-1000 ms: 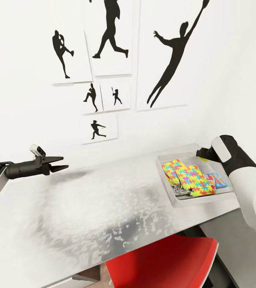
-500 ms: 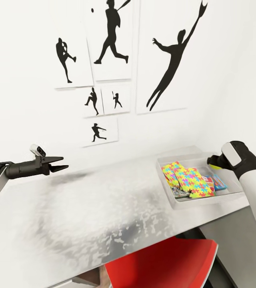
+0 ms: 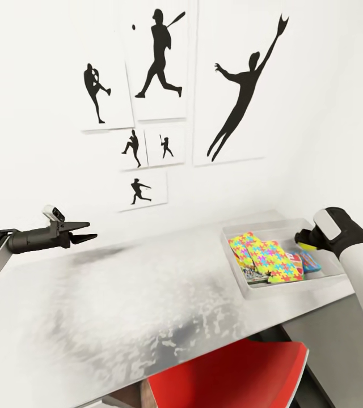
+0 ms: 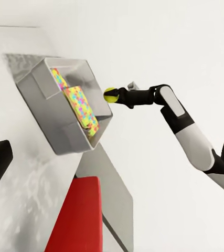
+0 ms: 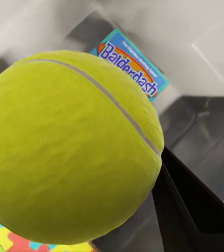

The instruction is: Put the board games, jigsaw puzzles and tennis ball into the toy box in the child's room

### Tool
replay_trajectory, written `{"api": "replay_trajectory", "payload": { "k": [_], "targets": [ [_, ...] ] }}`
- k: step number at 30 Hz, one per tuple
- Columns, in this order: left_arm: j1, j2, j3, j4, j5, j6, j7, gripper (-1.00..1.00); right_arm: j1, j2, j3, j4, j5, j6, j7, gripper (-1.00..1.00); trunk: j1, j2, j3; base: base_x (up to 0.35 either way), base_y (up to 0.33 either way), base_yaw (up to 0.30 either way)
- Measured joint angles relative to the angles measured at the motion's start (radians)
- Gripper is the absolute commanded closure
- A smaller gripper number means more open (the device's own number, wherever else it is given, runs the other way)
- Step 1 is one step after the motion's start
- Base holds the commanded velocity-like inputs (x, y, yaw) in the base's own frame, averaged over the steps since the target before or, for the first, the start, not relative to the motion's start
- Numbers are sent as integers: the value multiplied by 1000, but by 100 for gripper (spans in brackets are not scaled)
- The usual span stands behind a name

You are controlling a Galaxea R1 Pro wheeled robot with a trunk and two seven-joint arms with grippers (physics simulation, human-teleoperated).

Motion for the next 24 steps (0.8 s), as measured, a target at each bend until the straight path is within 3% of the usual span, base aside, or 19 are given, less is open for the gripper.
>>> {"api": "replay_trajectory", "payload": {
  "k": [12,24],
  "targets": [
    [0,0,1,0,-2,0,1,-100,-1,-43,0,1,-1,-2,-2,100,0,0,13,0,0,0],
    [0,0,2,0,-2,0,1,-100,0,-46,6,7,-1,-2,-3,100,0,0,14,0,0,0]
  ]
}}
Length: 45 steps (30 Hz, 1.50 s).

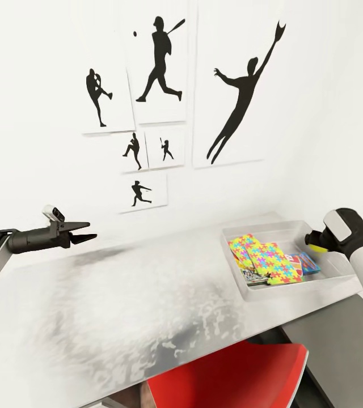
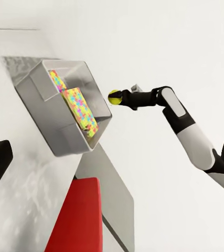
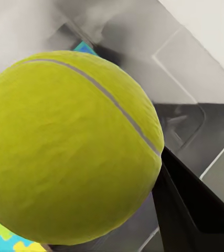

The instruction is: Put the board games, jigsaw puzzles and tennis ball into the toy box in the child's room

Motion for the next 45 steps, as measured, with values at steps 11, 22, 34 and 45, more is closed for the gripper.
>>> {"api": "replay_trajectory", "payload": {
  "k": [11,22,34,45],
  "targets": [
    [0,0,0,0,0,0,0,-100,0,1,5,60,5,0,-1,100,0,0,0,0,0,0],
    [0,0,0,0,-2,1,27,-100,0,4,7,90,70,-2,-4,-100,0,0,0,0,0,0],
    [0,-1,0,0,-2,2,28,-100,0,2,7,91,73,0,1,-100,0,0,0,0,0,0],
    [6,7,-1,3,-1,-6,29,-100,-1,-9,-3,76,53,100,334,-100,0,0,0,0,0,0]
  ]
}}
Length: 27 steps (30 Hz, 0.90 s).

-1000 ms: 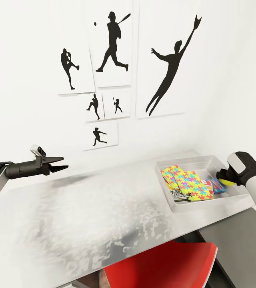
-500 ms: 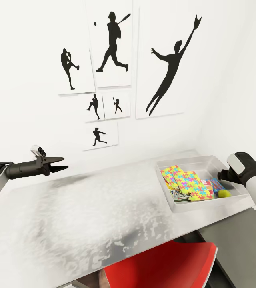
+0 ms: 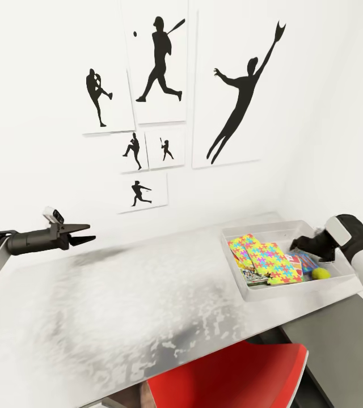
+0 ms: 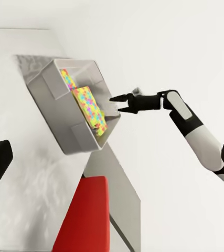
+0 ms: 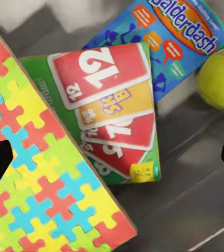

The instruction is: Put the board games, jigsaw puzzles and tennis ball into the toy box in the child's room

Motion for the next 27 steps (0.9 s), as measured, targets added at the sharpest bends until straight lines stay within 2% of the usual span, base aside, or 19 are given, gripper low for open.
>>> {"api": "replay_trajectory", "payload": {
  "k": [5,7,9,12,16,20,22,23,25,27],
  "targets": [
    [31,13,3,20,-1,-22,-1,-100,0,-65,3,6,-7,18,454,-100,0,0,0,-35,0,-23],
    [50,14,4,30,-1,-36,-3,-100,1,-97,4,24,-3,12,596,-100,0,0,2,-9,0,-128],
    [63,16,4,36,0,-44,-4,-100,11,-126,5,61,1,-23,690,-100,0,0,4,-4,0,-159],
    [75,17,5,39,1,-47,-5,-100,56,-156,4,94,-1,-101,768,-100,0,0,8,-1,0,-173],
    [87,17,3,53,1,-47,-7,-100,109,-168,5,105,-2,-136,862,-100,0,0,13,0,0,-179],
    [114,17,5,85,-2,-50,-4,-100,189,-173,4,108,0,-157,1027,-100,0,0,18,0,0,-173],
    [139,17,5,95,-4,-61,-4,-100,245,-171,5,108,0,-214,1179,-100,0,0,21,0,0,-155],
    [146,17,5,97,-4,-65,-5,-100,259,-169,5,107,-1,-233,1222,-100,0,0,23,-9,0,-144],
    [180,18,5,101,-5,-78,-7,-100,312,-163,7,107,-1,-312,1381,-100,0,0,26,-126,0,-134],
    [204,20,7,102,-5,-86,-9,-100,353,-158,7,107,-1,-360,1475,-100,0,0,28,-226,0,-127]
  ]
}}
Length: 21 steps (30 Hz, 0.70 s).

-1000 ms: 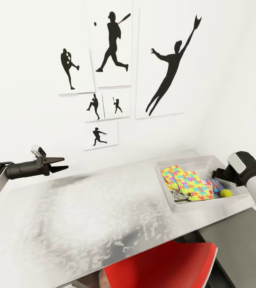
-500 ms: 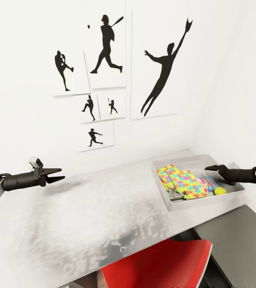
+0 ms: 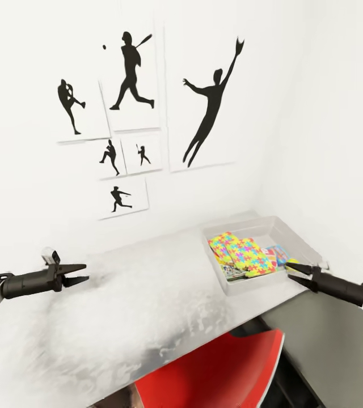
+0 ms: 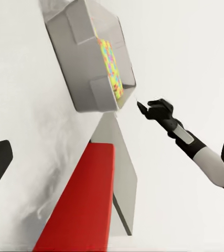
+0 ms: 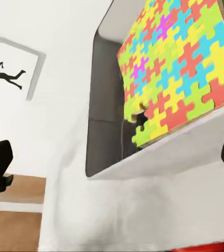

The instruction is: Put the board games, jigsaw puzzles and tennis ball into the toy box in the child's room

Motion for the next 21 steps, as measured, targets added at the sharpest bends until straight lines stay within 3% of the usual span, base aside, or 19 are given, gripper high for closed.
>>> {"api": "replay_trajectory", "payload": {
  "k": [1,7,21],
  "targets": [
    [11,4,1,0,1,-3,-3,-100,25,2,0,0,0,-24,41,-100,0,0,2,-267,0,-124],
    [30,26,0,-1,1,-9,-18,-100,70,5,-3,-1,-2,-64,110,-100,0,0,11,-171,0,-120],
    [33,30,1,0,0,-9,-16,-100,77,19,-7,-7,-1,-90,116,-100,0,0,18,-10,0,-24]
  ]
}}
